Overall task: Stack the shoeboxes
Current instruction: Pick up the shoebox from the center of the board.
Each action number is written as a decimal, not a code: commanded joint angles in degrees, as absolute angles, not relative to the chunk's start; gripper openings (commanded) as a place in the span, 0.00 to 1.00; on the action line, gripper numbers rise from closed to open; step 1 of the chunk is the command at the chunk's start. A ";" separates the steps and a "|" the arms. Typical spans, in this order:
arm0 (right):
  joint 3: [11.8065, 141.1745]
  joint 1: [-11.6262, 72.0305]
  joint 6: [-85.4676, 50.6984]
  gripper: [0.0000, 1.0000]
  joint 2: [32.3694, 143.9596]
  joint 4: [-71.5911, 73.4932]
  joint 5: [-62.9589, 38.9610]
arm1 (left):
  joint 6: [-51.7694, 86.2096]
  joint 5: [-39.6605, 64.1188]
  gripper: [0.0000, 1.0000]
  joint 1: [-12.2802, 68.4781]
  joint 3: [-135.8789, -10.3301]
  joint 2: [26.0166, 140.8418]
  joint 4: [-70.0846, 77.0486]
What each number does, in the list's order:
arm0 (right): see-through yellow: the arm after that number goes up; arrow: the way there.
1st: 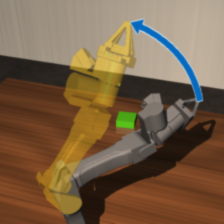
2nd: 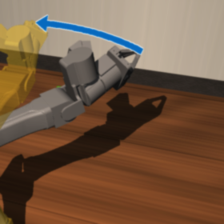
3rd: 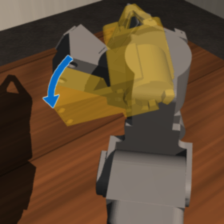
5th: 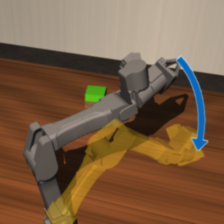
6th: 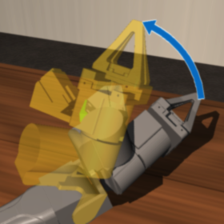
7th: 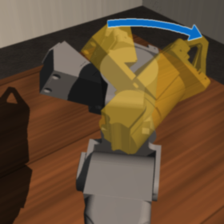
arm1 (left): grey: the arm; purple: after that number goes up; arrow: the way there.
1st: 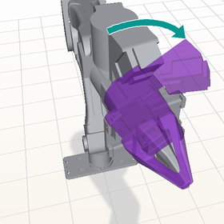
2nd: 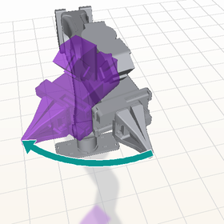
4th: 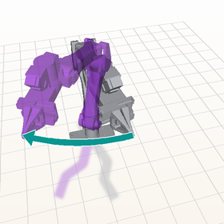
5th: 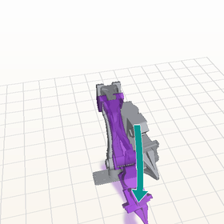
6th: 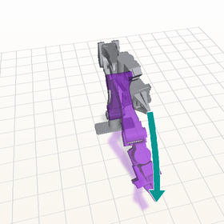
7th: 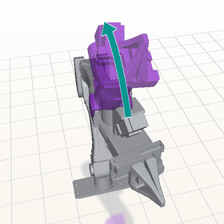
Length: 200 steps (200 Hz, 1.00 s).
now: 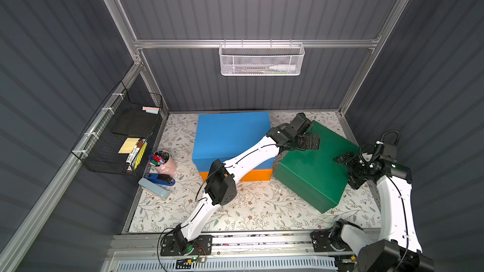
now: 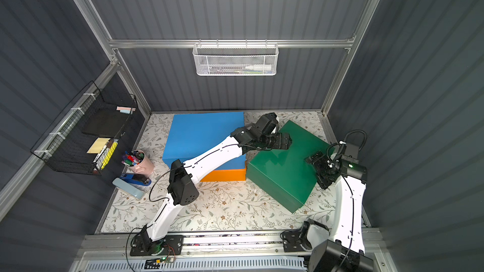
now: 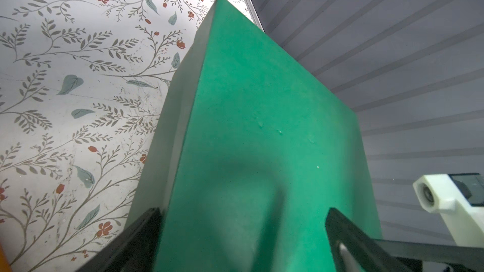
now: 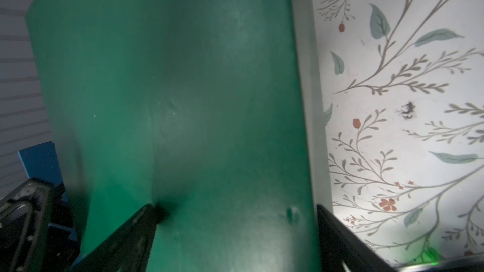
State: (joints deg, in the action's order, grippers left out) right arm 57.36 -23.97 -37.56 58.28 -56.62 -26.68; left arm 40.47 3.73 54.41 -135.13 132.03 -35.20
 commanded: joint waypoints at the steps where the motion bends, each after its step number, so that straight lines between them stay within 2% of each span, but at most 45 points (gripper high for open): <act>1: 62.43 -22.15 -40.07 0.91 58.07 -51.06 -41.14 | 41.90 19.28 1.00 60.21 -138.25 129.21 -29.71; 200: 80.03 -20.24 -43.44 0.91 61.18 -55.64 -41.05 | 41.73 20.37 0.99 60.38 -143.06 124.95 -27.22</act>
